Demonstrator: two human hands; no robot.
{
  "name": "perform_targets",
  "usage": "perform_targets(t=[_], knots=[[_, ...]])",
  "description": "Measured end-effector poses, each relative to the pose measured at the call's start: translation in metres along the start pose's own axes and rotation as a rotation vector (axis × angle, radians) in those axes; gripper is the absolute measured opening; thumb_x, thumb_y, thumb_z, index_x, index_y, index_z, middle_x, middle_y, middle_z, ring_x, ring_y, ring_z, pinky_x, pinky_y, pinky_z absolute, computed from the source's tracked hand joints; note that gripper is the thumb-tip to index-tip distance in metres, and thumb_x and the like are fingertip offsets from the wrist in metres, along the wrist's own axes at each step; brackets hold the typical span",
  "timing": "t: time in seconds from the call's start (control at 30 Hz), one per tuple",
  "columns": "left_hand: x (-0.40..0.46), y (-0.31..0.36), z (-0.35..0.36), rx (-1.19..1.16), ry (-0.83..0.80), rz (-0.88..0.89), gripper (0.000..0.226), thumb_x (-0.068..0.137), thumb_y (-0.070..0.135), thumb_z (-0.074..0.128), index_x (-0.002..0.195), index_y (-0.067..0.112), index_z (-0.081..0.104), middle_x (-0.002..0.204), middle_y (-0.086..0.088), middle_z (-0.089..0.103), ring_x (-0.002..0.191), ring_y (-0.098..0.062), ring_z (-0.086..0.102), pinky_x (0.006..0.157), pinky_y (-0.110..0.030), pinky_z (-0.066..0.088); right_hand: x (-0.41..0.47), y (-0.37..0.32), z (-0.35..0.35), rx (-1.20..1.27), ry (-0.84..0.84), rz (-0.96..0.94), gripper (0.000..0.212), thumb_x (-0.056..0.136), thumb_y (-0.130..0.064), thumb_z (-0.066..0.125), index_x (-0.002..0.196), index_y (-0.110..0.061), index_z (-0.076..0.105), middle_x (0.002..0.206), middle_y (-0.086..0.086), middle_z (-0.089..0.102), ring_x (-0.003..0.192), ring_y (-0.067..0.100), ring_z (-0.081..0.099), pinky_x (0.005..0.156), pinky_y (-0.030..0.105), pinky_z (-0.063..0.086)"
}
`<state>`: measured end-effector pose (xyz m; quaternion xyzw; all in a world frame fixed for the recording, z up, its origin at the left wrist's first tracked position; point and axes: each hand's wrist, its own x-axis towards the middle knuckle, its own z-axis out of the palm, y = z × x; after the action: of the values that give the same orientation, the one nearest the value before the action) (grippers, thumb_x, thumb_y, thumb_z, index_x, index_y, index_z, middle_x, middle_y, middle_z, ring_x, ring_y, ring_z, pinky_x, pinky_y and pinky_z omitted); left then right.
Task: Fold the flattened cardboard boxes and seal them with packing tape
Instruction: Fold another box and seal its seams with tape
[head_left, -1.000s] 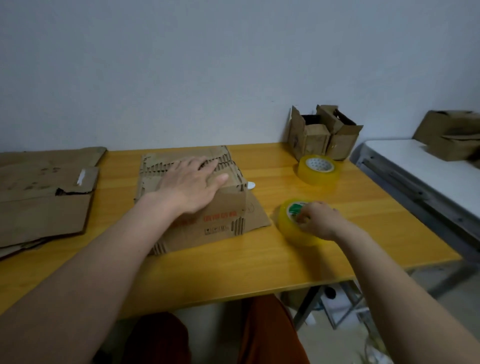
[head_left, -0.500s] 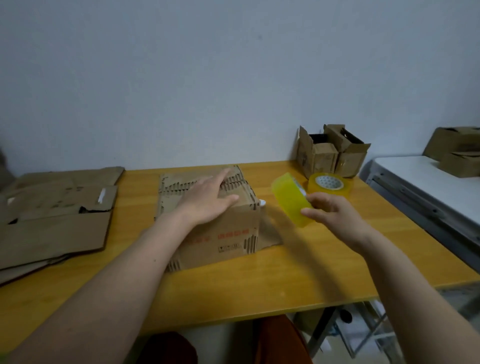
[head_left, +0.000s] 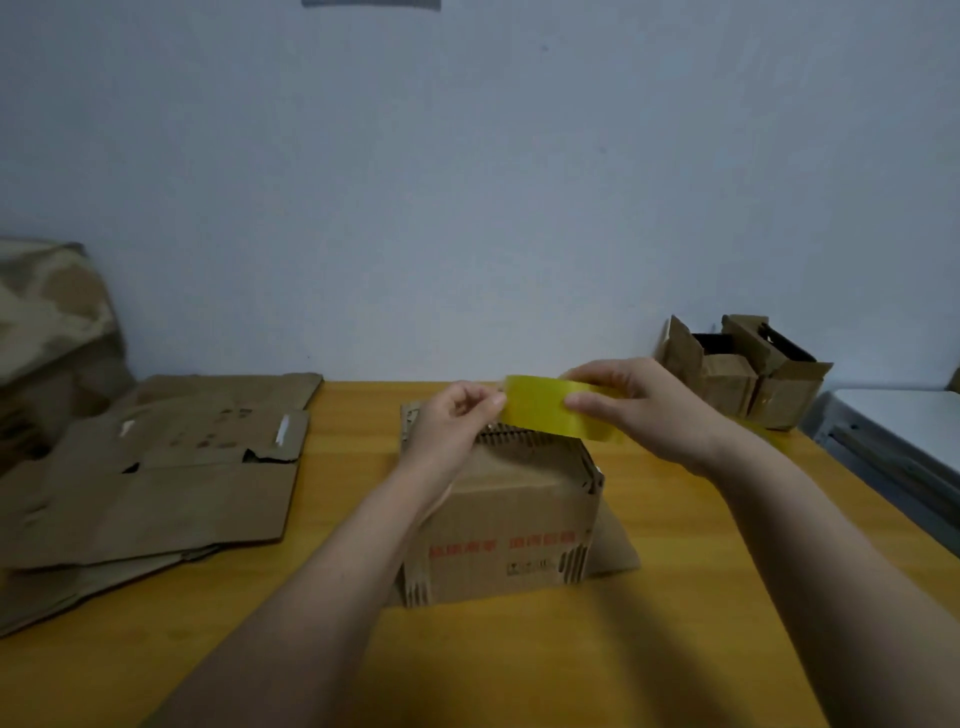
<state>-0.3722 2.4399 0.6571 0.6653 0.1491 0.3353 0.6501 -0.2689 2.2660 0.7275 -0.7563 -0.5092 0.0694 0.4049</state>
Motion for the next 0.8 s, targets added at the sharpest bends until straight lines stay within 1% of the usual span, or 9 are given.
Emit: perform_targets(t=[0.13,0.23,0.3,0.37,0.47,0.53,0.6,0.7,0.8], knots=[[0.003,-0.005,-0.001,0.016,0.131,-0.032,0.021,0.093,0.008,0.061,0.074,0.016,0.058,0.075,-0.002,0.063,0.078,-0.019,0.057,0.083,-0.043,0.046,0.013,0.002,0.009,-0.199,-0.129,0.023,0.047,0.077,-0.030,0.078,0.117,-0.023,0.056,0.108,-0.004,0.056,0.100,0.013,0.053,0.082,0.027,0.044],[0.004,-0.003,-0.003,-0.079,0.192,-0.121,0.018,0.096,0.007,0.054,0.079,0.012,0.053,0.084,-0.011,0.063,0.084,-0.025,0.062,0.092,-0.044,0.052,0.024,0.018,0.025,-0.377,0.110,-0.091,0.071,0.075,-0.005,0.074,0.136,-0.021,0.042,0.120,0.002,0.038,0.117,0.020,0.039,0.091,0.023,0.031],[0.007,-0.001,-0.004,-0.185,0.185,-0.195,0.018,0.099,0.007,0.049,0.082,0.010,0.050,0.085,-0.014,0.063,0.084,-0.027,0.065,0.091,-0.043,0.054,0.032,0.023,0.040,-0.055,0.414,0.001,0.078,0.078,-0.005,0.072,0.143,-0.020,0.032,0.130,0.005,0.037,0.118,0.017,0.041,0.093,0.024,0.037],[0.011,-0.001,-0.002,-0.213,0.193,-0.255,0.016,0.101,0.009,0.048,0.085,0.009,0.049,0.086,-0.015,0.065,0.086,-0.030,0.067,0.088,-0.041,0.055,0.043,0.018,0.059,0.343,0.607,0.190,0.069,0.086,-0.017,0.069,0.144,-0.017,0.030,0.131,0.005,0.044,0.116,0.017,0.048,0.090,0.026,0.041],[0.016,-0.003,-0.003,-0.261,0.253,-0.307,0.013,0.101,0.007,0.046,0.088,0.007,0.049,0.089,-0.018,0.064,0.083,-0.031,0.067,0.080,-0.039,0.057,0.057,0.016,0.091,0.519,0.584,0.298,0.053,0.095,-0.019,0.056,0.142,-0.014,0.032,0.129,0.006,0.050,0.118,0.020,0.050,0.089,0.026,0.040],[0.018,-0.001,-0.008,-0.273,0.265,-0.323,0.014,0.101,0.004,0.044,0.088,0.004,0.049,0.089,-0.020,0.064,0.079,-0.029,0.068,0.075,-0.036,0.057,0.061,0.020,0.102,0.534,0.555,0.296,0.058,0.094,-0.009,0.055,0.145,-0.017,0.027,0.134,0.005,0.047,0.122,0.019,0.047,0.098,0.031,0.042],[0.018,0.001,-0.010,-0.204,0.240,-0.325,0.017,0.101,0.004,0.045,0.085,0.004,0.052,0.085,-0.017,0.066,0.078,-0.026,0.068,0.076,-0.035,0.057,0.066,0.026,0.103,0.510,0.582,0.309,0.058,0.091,-0.004,0.057,0.142,-0.017,0.031,0.133,0.005,0.048,0.122,0.020,0.048,0.102,0.036,0.043],[0.020,0.006,-0.017,0.154,0.292,-0.272,0.016,0.097,0.009,0.052,0.082,0.009,0.060,0.088,-0.009,0.068,0.083,-0.020,0.067,0.080,-0.036,0.057,0.068,0.026,0.102,0.474,0.613,0.308,0.042,0.093,-0.002,0.052,0.131,-0.014,0.038,0.113,0.001,0.053,0.107,0.019,0.053,0.086,0.025,0.043],[0.014,0.019,-0.035,0.402,0.382,-0.231,0.014,0.094,0.013,0.057,0.089,0.010,0.069,0.100,-0.002,0.067,0.089,-0.014,0.057,0.073,-0.027,0.043,0.067,0.026,0.100,0.395,0.610,0.274,0.047,0.095,0.001,0.045,0.136,-0.020,0.035,0.107,-0.003,0.051,0.096,0.013,0.051,0.073,0.016,0.038]])
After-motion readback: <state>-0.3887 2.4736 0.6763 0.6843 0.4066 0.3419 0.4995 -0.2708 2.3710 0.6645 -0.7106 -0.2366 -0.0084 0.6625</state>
